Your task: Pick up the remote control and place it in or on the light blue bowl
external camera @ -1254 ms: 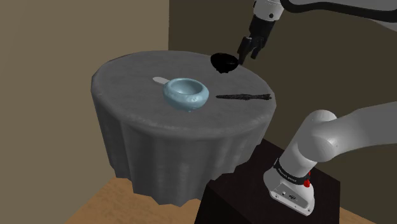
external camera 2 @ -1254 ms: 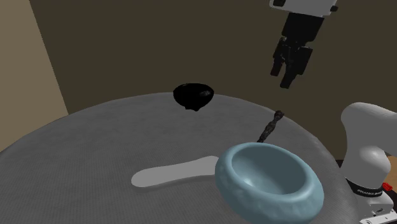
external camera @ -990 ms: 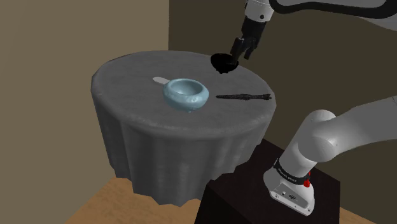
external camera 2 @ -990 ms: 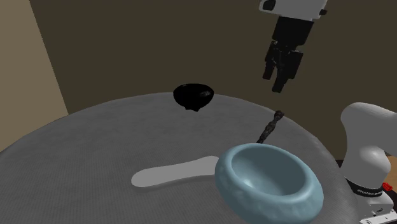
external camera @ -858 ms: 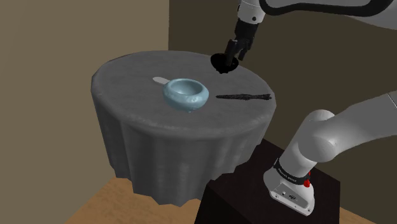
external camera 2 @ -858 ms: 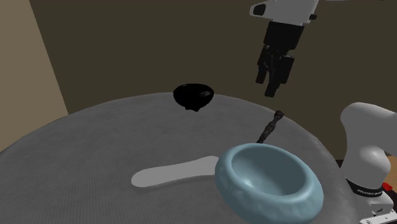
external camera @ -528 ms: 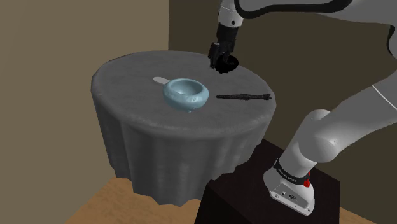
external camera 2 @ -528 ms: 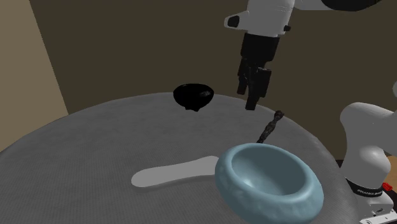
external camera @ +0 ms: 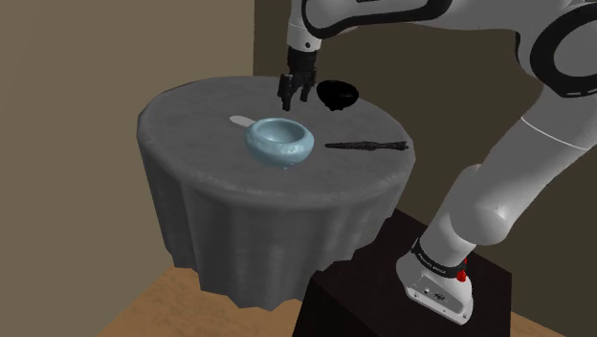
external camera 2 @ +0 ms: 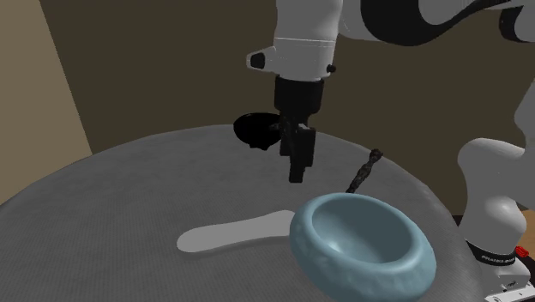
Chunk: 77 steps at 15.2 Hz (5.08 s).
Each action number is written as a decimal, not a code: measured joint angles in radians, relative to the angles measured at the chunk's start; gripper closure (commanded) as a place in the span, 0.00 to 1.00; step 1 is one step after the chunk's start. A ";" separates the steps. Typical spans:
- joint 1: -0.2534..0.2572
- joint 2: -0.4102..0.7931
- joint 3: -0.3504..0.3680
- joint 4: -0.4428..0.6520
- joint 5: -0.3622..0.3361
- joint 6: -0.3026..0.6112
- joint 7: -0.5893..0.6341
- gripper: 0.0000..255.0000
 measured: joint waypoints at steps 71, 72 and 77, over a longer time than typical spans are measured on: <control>0.069 0.302 0.056 0.591 0.016 -0.345 -0.003 1.00; 0.074 0.276 0.061 0.559 0.019 -0.339 0.008 1.00; 0.109 0.102 0.094 0.335 0.044 -0.289 0.079 1.00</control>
